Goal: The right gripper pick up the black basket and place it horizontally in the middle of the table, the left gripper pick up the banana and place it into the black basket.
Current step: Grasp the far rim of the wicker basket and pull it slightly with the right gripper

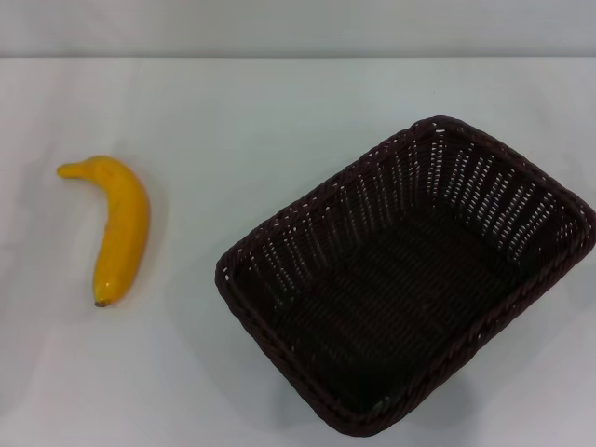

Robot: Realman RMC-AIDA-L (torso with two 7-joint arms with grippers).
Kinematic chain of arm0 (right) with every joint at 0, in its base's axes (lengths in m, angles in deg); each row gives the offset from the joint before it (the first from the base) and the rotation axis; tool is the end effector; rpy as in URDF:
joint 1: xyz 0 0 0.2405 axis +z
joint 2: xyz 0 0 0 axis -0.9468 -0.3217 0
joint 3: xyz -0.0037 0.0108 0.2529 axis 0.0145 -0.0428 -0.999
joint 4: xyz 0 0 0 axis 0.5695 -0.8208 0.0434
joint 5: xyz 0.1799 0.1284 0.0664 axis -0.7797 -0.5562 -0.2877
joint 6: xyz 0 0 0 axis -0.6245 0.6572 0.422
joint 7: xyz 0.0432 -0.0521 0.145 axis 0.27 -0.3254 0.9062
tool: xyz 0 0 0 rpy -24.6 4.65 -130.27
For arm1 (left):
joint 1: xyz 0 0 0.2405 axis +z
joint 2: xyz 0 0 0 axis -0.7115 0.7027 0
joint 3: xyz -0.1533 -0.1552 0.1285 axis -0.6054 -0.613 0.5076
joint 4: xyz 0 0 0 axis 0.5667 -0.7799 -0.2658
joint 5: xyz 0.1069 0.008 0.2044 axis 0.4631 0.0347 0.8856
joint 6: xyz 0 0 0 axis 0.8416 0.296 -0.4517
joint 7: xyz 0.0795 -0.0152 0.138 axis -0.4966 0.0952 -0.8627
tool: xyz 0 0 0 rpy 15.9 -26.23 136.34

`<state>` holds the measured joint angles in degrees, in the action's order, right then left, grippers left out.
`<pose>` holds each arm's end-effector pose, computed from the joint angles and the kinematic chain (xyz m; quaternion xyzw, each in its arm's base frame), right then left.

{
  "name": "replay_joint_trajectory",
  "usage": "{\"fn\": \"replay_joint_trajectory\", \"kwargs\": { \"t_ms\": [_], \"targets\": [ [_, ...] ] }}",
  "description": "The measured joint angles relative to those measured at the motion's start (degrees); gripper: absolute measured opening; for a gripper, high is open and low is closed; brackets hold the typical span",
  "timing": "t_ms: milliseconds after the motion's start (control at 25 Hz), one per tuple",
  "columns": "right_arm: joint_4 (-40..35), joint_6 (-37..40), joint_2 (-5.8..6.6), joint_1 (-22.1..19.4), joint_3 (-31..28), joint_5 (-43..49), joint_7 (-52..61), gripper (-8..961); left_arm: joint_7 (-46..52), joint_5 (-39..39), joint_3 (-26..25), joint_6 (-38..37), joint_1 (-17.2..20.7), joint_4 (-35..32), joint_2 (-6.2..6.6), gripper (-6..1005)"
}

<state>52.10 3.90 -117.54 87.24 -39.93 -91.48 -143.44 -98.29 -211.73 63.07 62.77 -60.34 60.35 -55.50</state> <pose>0.4046 0.3271 0.0939 -0.6737 0.2734 0.3325 0.6007 -0.3954 0.3296 0.1195 -0.5860 -0.2867 -0.4304 0.6238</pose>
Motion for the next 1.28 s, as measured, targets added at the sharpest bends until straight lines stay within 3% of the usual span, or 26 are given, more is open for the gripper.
{"fn": "replay_joint_trajectory", "kwargs": {
  "t_ms": [520,760,840,1000,1160,1200,1240,1280],
  "targets": [
    [-3.72,-0.32,0.09,-0.35,0.17,2.97,4.03,720,-0.17,-0.14,-1.35,-0.35,-1.51,0.42,-0.66,865],
    [-25.79,2.68,0.58,1.68,0.53,24.19,32.44,721,-0.14,-0.15,-1.34,-0.54,-1.16,0.26,-0.74,864],
    [-31.88,2.66,1.39,3.03,1.20,31.43,40.97,721,-0.13,-0.15,-1.34,-0.54,-0.84,0.31,-0.80,864],
    [-43.28,-0.43,4.74,8.11,5.92,49.09,62.54,722,0.03,-0.15,-1.34,-0.45,0.40,0.18,-0.92,864],
    [-48.64,-9.08,8.27,14.72,10.47,64.32,80.47,722,0.28,-0.15,-1.34,-0.16,1.06,0.02,-0.94,864],
    [-48.64,-9.08,8.27,14.72,10.47,64.32,80.47,722,0.29,-0.14,-1.34,-0.18,0.98,0.02,-0.94,864],
    [-48.49,-18.33,10.13,20.03,10.85,71.51,86.59,722,0.28,-0.13,-1.34,-0.23,0.86,0.02,-0.94,864],
    [-48.49,-18.33,10.13,20.03,10.85,71.51,86.59,723,0.26,-0.10,-1.33,-0.28,0.64,0.03,-0.94,864]
  ]
}}
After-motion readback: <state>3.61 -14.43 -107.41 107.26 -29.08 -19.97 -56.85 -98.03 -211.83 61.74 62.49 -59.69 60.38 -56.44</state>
